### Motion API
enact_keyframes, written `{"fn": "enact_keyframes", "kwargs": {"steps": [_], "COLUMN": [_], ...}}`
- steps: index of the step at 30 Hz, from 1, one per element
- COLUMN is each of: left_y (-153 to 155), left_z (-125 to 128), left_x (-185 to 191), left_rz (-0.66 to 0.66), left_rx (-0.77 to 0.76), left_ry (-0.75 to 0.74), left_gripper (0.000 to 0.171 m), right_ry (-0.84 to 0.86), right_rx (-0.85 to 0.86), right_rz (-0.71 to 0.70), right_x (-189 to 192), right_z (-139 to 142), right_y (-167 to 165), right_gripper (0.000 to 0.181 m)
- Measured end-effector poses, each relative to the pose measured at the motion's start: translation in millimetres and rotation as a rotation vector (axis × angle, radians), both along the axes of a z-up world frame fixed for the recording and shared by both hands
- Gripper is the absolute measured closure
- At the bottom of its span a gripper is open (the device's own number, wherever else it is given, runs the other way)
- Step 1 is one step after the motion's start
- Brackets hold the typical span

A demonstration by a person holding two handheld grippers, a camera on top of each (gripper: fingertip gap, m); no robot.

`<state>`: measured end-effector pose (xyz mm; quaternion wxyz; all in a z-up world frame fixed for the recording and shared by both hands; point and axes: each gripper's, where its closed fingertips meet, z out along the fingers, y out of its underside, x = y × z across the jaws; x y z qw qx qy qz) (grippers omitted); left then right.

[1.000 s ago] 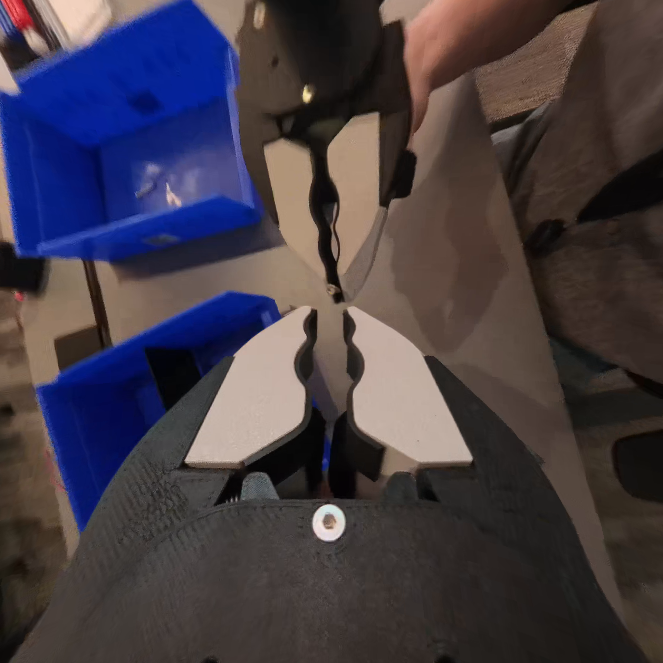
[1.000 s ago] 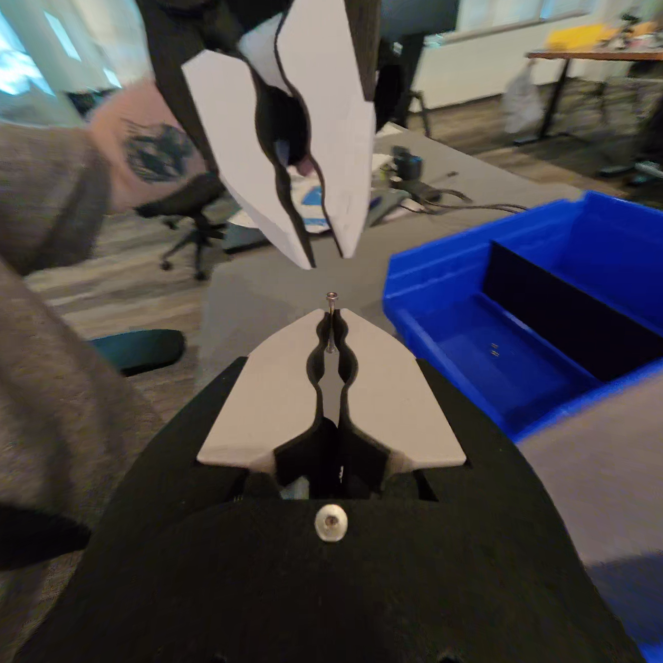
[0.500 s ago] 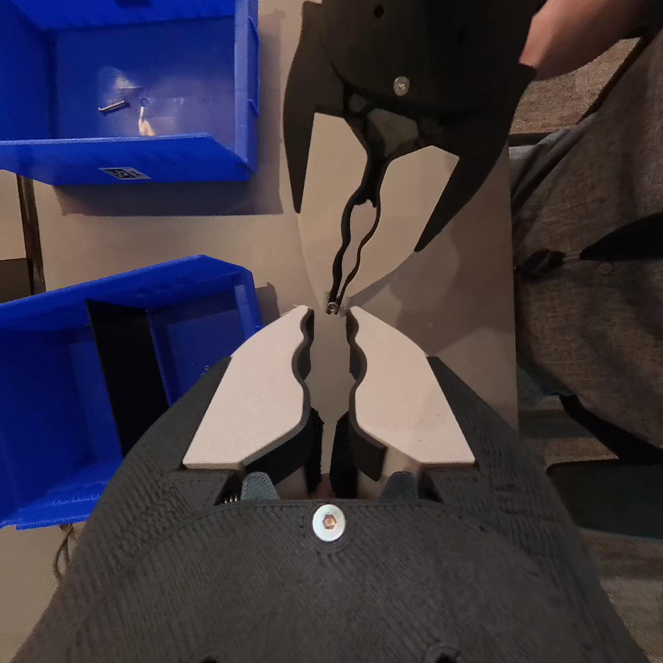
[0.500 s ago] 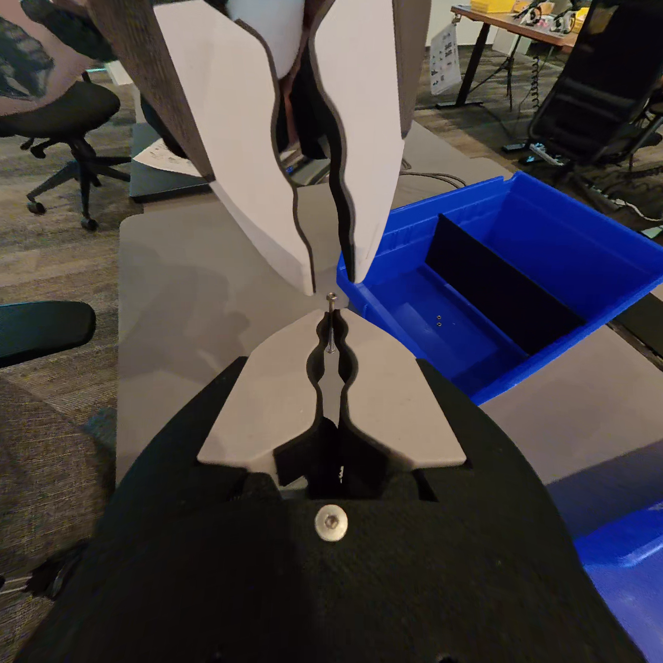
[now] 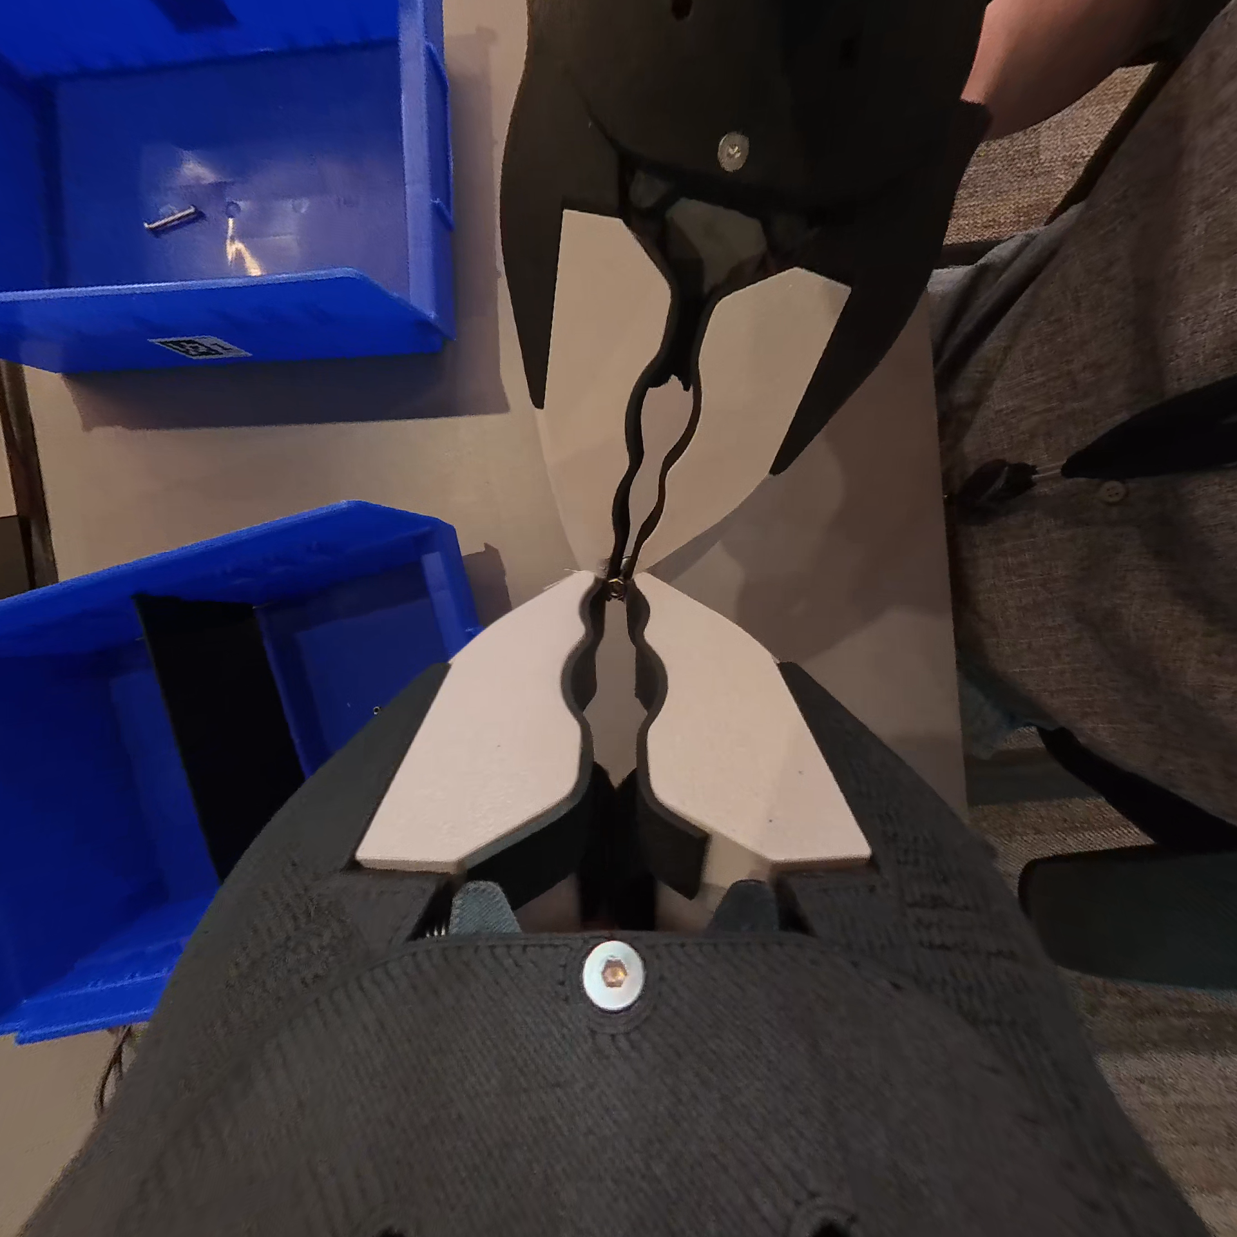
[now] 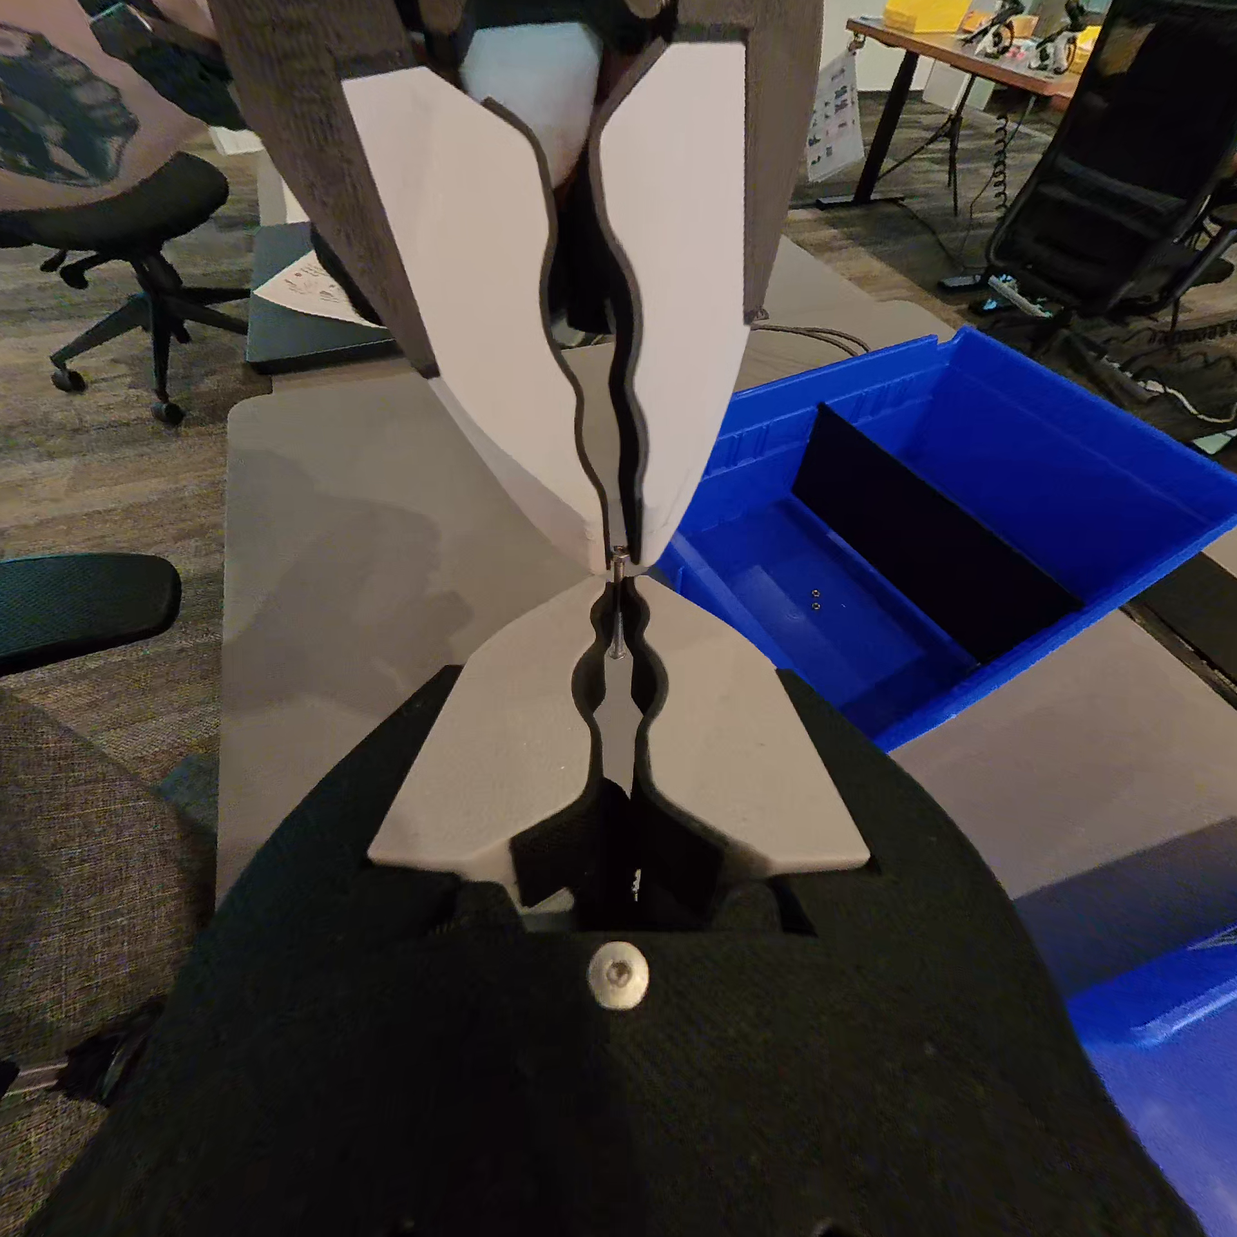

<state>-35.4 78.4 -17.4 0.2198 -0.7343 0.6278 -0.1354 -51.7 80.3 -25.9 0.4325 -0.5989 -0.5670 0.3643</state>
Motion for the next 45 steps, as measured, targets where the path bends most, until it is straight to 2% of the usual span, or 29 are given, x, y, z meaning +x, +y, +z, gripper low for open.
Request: {"fn": "enact_keyframes", "kwargs": {"steps": [6, 9, 12, 18, 21, 25, 27, 30, 33, 36, 39, 41, 43, 45], "left_y": [-5.0, -12.1, -21.7, -51.2, -60.5, -76.1, -77.2, -69.3, -63.0, -53.2, -37.5, -27.5, -15.4, -8.0], "left_z": [-2.2, -1.5, 4.0, 24.2, 25.2, 34.5, 38.8, 35.9, 37.1, 46.0, 55.5, 56.7, 52.0, 48.1], "left_x": [-0.8, -0.7, 1.9, 17.4, 21.4, 30.1, 31.2, 28.5, 23.8, 17.9, 10.4, 5.7, -0.7, -6.4], "left_rz": [-0.046, -0.156, -0.3, -0.565, -0.647, -0.768, -0.769, -0.705, -0.626, -0.533, -0.398, -0.294, -0.183, -0.107], "left_rx": [-0.009, 0.006, 0.037, -0.003, -0.034, -0.075, -0.11, -0.104, -0.126, -0.113, -0.056, -0.008, 0.079, 0.157], "left_ry": [0.022, 0.04, 0.023, -0.122, -0.131, -0.242, -0.289, -0.266, -0.238, -0.243, -0.247, -0.231, -0.174, -0.124], "left_gripper": [0.166, 0.166, 0.166, 0.167, 0.167, 0.166, 0.166, 0.165, 0.148, 0.143, 0.143, 0.145, 0.15, 0.159], "right_ry": [-0.008, 0.014, 0.083, 0.25, 0.274, 0.3, 0.323, 0.333, 0.345, 0.304, 0.272, 0.23, 0.169, 0.126], "right_rx": [0.012, -0.035, -0.158, -0.472, -0.574, -0.706, -0.739, -0.74, -0.714, -0.62, -0.479, -0.338, -0.19, -0.092], "right_rz": [0.036, 0.13, 0.305, 0.831, 0.99, 1.211, 1.251, 1.185, 1.09, 0.961, 0.748, 0.553, 0.366, 0.257], "right_x": [-0.5, -0.9, 0.5, 19.0, 25.4, 36.7, 38.5, 35.5, 31.9, 24.9, 14.1, 7.2, 4.7, 5.5], "right_z": [-1.9, -1.3, 4.8, 29.8, 32.6, 43.1, 48.6, 46.6, 45.7, 38.9, 34.9, 31.7, 28.6, 29.0], "right_y": [-3.6, -11.7, -24.4, -62.0, -73.2, -90.7, -93.3, -85.8, -74.7, -69.9, -59.3, -45.8, -30.6, -22.9], "right_gripper": [0.179, 0.179, 0.179, 0.18, 0.18, 0.18, 0.179, 0.179, 0.179, 0.179, 0.179, 0.179, 0.179, 0.179]}}
